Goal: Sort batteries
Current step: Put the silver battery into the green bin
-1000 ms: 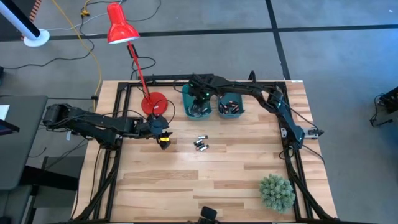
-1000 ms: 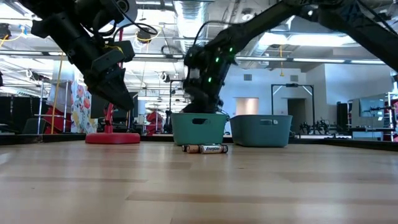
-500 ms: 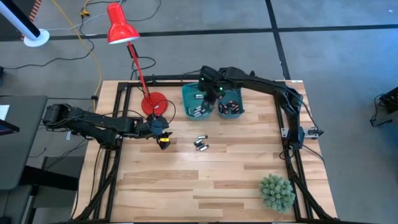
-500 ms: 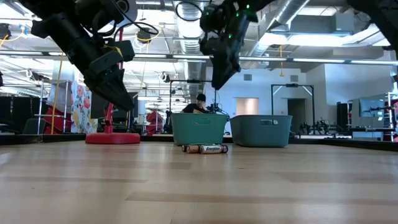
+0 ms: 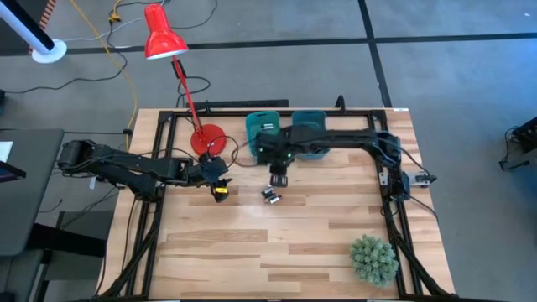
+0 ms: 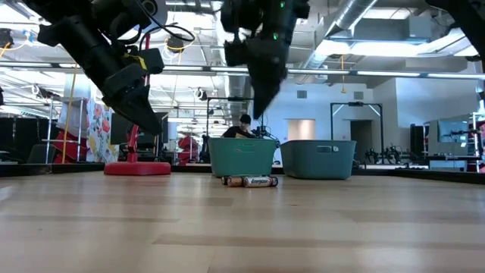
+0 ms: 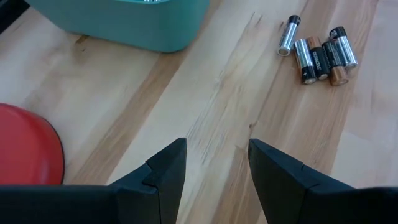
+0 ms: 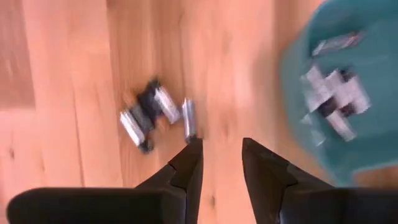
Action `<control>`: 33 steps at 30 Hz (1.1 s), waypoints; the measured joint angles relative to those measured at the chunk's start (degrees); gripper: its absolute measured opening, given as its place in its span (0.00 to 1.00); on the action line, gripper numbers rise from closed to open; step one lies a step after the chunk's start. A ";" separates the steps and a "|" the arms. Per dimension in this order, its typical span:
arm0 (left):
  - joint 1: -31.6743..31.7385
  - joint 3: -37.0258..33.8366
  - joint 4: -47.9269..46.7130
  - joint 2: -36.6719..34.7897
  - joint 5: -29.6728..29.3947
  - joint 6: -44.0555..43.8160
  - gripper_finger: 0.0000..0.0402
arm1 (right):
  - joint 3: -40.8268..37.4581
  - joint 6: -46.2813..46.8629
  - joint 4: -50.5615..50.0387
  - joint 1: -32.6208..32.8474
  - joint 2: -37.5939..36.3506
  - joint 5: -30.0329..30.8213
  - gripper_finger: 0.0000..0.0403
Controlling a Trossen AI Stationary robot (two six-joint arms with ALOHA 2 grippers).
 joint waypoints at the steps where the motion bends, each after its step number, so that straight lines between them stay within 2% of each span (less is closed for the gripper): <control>1: 0.00 -0.02 -0.02 -0.02 0.02 0.00 0.42 | -0.95 0.11 0.68 0.32 1.08 -0.02 0.31; 8: -0.02 -0.07 -1.24 -0.02 0.49 -0.29 0.42 | -3.33 0.09 -0.13 0.75 7.80 0.06 0.29; 14: -0.04 -0.07 -1.84 -0.02 0.61 -2.37 0.42 | -3.28 -1.46 0.21 0.57 10.79 0.09 0.29; 33: -0.07 -0.07 -2.49 -0.02 0.66 -2.90 0.42 | -3.21 -2.74 4.74 3.40 11.74 -3.71 0.29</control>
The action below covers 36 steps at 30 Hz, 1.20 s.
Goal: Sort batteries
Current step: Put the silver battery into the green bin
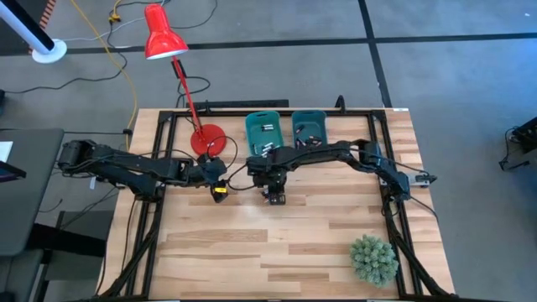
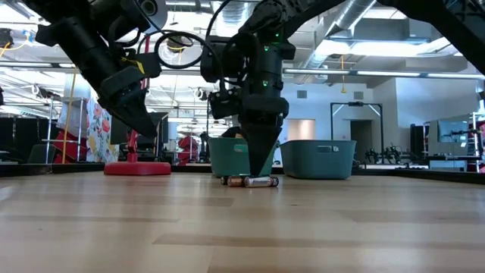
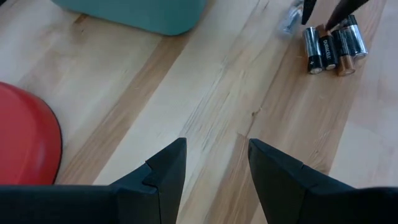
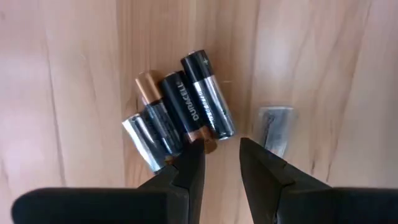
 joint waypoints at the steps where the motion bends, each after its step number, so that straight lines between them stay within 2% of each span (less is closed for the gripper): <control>1: 0.00 0.00 0.00 0.00 0.00 -0.02 0.42 | -0.14 0.01 0.16 -0.03 0.07 0.00 0.29; 18: 0.00 0.04 0.08 0.00 0.07 -1.42 0.42 | -2.42 1.95 2.91 0.76 0.75 0.66 0.29; 23: 0.00 0.04 0.09 0.00 0.06 -1.01 0.42 | -2.72 6.59 2.04 0.48 -1.73 1.41 0.29; 28: 0.00 0.04 0.09 0.00 0.04 -0.97 0.42 | -2.48 16.74 2.84 -2.90 -5.21 4.03 0.29; 36: 0.00 0.04 0.09 0.00 0.04 -0.05 0.42 | -2.58 24.32 0.14 -10.08 -3.60 2.32 0.29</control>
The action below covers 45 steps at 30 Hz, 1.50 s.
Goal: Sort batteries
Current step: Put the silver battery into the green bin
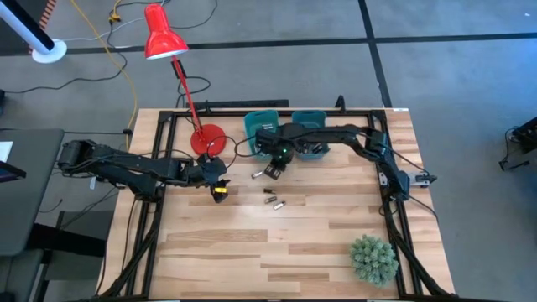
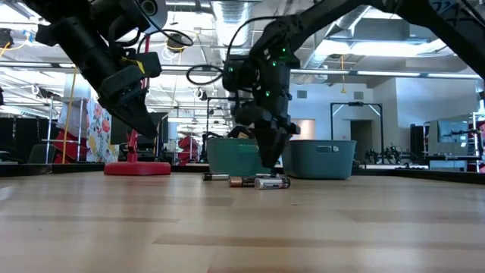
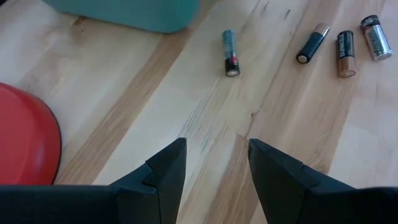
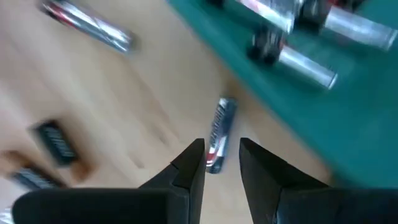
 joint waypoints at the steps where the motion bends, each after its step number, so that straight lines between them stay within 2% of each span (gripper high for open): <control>1: 0.00 0.00 0.00 0.00 -0.02 -0.02 0.42 | -0.14 -0.04 -0.36 -0.24 0.11 0.04 0.29; 15: 0.02 0.00 -0.02 0.00 -0.38 0.92 0.42 | 0.02 0.50 0.56 0.06 -1.26 1.73 0.29; 24: 0.39 0.00 0.31 0.01 -0.52 4.12 0.42 | 0.06 0.66 -5.33 0.35 -8.55 2.63 0.29; 27: 1.56 0.00 1.17 0.01 0.15 4.05 0.42 | -0.72 0.93 -6.93 1.40 -12.23 5.95 0.29; 31: 3.24 0.00 2.34 0.02 0.90 4.02 0.42 | -8.31 3.86 -2.53 3.10 -20.00 6.84 0.29; 37: 4.63 0.02 2.62 0.02 3.01 4.82 0.42 | -26.33 15.27 5.80 7.43 -35.77 7.79 0.29; 42: 4.63 0.02 3.28 0.02 3.52 6.24 0.42 | -39.41 28.72 10.31 14.24 -49.00 14.85 0.29; 45: 4.78 0.02 4.18 0.36 3.50 8.67 0.42 | -45.45 35.99 12.41 19.26 -55.41 21.93 0.29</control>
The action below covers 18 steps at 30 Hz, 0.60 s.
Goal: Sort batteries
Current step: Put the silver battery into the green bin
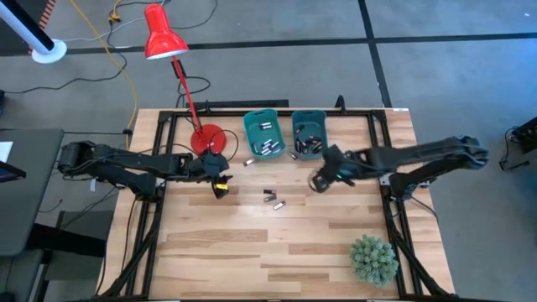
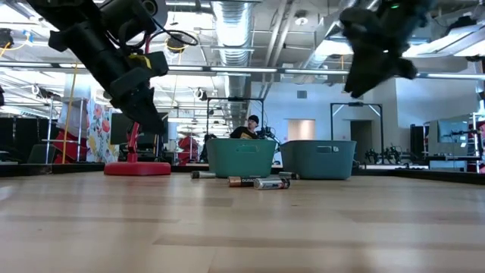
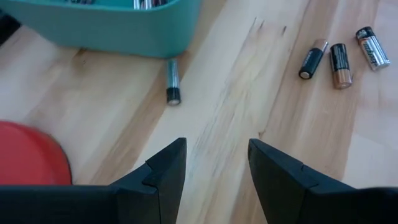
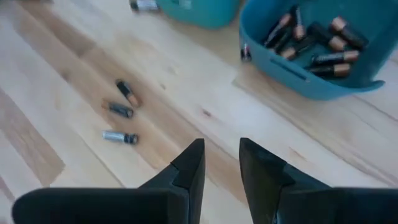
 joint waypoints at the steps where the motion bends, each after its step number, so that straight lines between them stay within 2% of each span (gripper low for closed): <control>1: 0.20 0.00 0.83 0.55 0.00 0.83 0.42 | -1.72 1.48 1.33 1.44 -1.68 2.35 0.29; 4: 1.01 0.00 4.90 3.69 0.02 2.17 0.42 | -6.25 2.99 4.86 4.16 -5.49 5.23 0.29; 10: 3.70 0.00 16.71 14.41 0.04 6.37 0.42 | -11.46 -0.06 8.85 3.60 -8.82 5.59 0.29; 18: 10.87 0.02 27.22 24.17 -0.66 2.94 0.42 | -13.39 -5.84 10.01 2.17 -9.28 4.99 0.29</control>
